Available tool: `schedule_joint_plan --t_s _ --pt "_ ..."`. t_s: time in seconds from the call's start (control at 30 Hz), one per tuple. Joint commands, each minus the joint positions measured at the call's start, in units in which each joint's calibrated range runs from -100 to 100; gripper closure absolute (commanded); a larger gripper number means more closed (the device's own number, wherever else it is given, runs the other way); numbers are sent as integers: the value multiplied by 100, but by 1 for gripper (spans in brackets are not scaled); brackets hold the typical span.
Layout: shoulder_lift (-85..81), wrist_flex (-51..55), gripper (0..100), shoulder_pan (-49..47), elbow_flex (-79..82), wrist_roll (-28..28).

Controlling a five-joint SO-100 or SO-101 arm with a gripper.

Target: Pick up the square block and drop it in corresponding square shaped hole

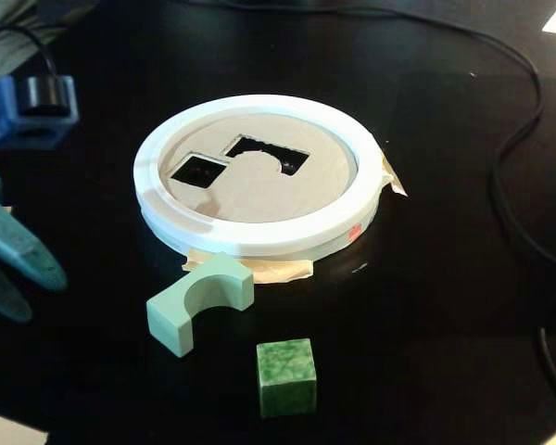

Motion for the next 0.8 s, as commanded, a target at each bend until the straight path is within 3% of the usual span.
schedule_joint_plan --t_s 0.0,0.47,0.77 --pt "-80 -94 22 65 49 24" --pt "-80 -225 20 -98 -96 -15" --pt "-27 -94 20 -135 -1900 -24"
